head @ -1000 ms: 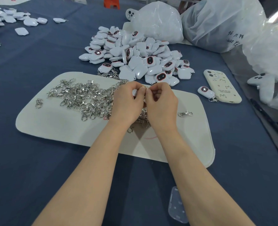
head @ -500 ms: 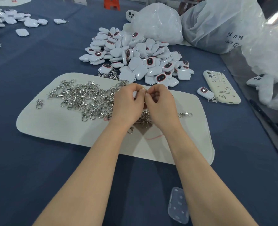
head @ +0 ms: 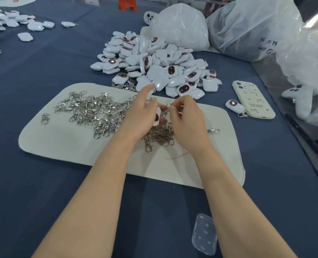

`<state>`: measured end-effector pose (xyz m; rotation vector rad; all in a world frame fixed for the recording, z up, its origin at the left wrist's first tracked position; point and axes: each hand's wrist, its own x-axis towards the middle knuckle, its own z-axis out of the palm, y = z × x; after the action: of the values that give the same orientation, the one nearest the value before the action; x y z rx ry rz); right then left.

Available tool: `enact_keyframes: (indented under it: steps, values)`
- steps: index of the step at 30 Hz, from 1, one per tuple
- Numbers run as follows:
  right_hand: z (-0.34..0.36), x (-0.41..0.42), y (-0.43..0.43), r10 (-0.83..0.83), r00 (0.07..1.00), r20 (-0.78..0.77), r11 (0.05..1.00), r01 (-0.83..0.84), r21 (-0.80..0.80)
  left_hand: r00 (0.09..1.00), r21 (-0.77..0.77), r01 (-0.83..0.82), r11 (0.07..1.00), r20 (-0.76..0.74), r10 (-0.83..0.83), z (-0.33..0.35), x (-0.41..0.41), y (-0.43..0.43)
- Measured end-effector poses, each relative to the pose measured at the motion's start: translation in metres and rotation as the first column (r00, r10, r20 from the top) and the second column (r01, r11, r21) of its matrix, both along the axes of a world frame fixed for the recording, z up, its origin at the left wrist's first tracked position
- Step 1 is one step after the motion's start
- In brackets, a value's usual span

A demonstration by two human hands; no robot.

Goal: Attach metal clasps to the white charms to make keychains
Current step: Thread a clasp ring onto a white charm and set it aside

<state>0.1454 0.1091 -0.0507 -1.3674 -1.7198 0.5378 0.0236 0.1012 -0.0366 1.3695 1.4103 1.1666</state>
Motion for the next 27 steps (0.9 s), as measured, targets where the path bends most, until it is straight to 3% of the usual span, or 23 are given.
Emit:
enact_keyframes:
  steps: [6, 12, 19, 27]
  values:
    - [0.004, 0.012, 0.005, -0.023, 1.000, 0.010, 0.998, 0.024, -0.052, 0.984, -0.001, 0.139, 0.990, -0.109, -0.139, 0.002, -0.005, -0.001]
    - [0.014, 0.020, 0.003, -0.013, 1.000, -0.024, 0.994, 0.010, -0.108, 0.994, 0.094, 0.070, 0.993, -0.096, -0.061, -0.002, -0.007, 0.003]
    - [0.021, 0.022, 0.003, 0.066, 0.998, -0.018, 0.987, -0.068, -0.147, 0.972, 0.177, 0.023, 0.984, -0.232, 0.019, -0.001, -0.001, 0.001]
    - [0.015, 0.019, 0.004, -0.017, 0.997, 0.081, 0.999, 0.020, -0.034, 0.977, 0.195, 0.017, 0.981, -0.211, 0.025, 0.005, 0.002, -0.001]
